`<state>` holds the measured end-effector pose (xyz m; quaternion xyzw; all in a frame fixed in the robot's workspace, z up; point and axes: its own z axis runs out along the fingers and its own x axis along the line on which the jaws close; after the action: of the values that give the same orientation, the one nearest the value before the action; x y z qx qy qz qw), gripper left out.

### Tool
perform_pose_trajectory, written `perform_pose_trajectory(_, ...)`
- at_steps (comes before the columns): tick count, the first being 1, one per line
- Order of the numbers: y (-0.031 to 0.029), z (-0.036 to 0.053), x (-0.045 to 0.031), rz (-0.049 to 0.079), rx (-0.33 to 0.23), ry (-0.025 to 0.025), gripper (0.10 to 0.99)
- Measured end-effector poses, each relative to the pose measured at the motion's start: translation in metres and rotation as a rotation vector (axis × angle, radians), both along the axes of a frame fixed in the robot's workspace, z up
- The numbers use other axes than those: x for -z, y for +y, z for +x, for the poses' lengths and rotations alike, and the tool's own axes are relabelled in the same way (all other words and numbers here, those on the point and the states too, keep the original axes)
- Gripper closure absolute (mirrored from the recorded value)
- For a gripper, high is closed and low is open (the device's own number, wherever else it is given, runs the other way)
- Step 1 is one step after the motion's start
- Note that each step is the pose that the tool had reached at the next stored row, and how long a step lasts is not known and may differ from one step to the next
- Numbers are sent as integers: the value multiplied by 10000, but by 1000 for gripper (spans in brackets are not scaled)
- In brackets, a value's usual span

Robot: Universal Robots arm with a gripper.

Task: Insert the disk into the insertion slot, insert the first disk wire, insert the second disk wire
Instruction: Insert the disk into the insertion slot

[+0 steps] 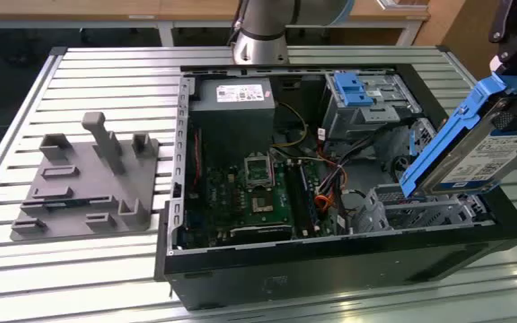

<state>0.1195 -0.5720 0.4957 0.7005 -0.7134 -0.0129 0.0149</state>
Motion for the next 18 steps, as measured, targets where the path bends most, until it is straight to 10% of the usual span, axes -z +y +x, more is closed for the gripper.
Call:
perform_pose_trajectory(14,0,0,-1,10,0,0,722)
perform_pose_trajectory(18,-1,0,-1,214,0,0,722)
